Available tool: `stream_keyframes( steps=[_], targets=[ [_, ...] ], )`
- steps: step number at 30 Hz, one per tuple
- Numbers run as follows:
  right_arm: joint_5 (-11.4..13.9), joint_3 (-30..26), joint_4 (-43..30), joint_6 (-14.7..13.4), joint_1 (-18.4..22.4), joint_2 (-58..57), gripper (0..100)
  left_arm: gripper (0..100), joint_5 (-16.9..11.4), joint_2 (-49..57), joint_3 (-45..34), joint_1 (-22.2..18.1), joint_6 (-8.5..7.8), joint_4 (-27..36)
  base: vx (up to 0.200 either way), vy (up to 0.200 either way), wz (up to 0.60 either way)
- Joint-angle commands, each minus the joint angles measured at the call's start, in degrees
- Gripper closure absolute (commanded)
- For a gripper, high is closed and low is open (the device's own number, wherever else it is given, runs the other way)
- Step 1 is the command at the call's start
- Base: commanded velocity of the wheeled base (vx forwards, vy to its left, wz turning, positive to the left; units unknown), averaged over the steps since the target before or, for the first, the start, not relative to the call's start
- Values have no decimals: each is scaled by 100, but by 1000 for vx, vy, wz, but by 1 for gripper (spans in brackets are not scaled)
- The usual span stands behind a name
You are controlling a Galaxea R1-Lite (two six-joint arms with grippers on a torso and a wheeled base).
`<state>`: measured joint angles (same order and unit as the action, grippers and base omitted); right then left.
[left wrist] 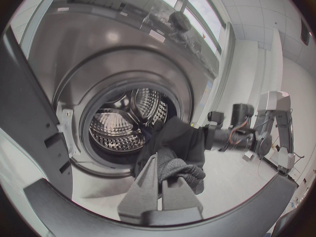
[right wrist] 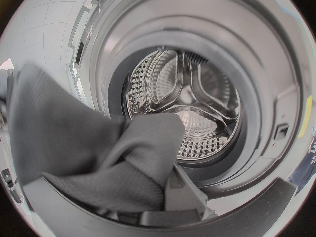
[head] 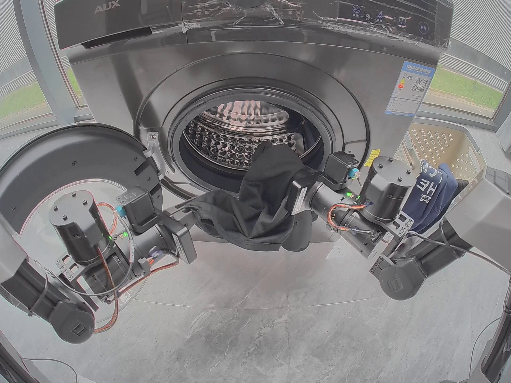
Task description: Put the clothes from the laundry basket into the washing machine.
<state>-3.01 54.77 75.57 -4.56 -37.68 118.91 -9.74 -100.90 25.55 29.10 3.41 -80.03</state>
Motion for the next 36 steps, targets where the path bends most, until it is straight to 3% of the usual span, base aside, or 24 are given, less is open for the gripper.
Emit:
stream_keyframes(
  steps=[1,5,7,19,21,22,28,32,34,36],
  targets=[
    [11,-46,2,-1,-117,-263,100,100,-116,-808,-226,-212,-16,-338,0,0,0],
    [11,-46,10,-1,-117,-289,100,100,-151,-1274,-402,-168,-43,-628,0,0,0],
    [11,-107,10,-1,-125,-289,100,100,-160,-1555,-428,-185,-157,-847,0,0,0],
    [11,-151,10,-1,-248,-316,100,100,-177,-1591,-463,-264,-280,-856,0,0,0],
    [11,-142,10,-1,-240,-316,100,100,-212,-1626,-516,-273,-359,-865,0,0,0],
    [11,-133,19,-1,-240,-316,100,0,-239,-1626,-525,-273,-376,-865,0,0,0],
    [11,-98,2,-1,-213,-316,100,0,-344,-1608,-683,-273,-341,-856,0,0,0],
    [11,-72,2,-1,-231,-298,100,0,-722,-1696,-1228,-203,-517,-856,0,0,0],
    [11,-63,2,8,-231,-298,100,0,-749,-1740,-1333,-159,-640,-865,0,0,0],
    [11,-63,2,8,-231,-298,100,0,-749,-1740,-1333,-159,-640,-865,0,0,0]
  ],
)
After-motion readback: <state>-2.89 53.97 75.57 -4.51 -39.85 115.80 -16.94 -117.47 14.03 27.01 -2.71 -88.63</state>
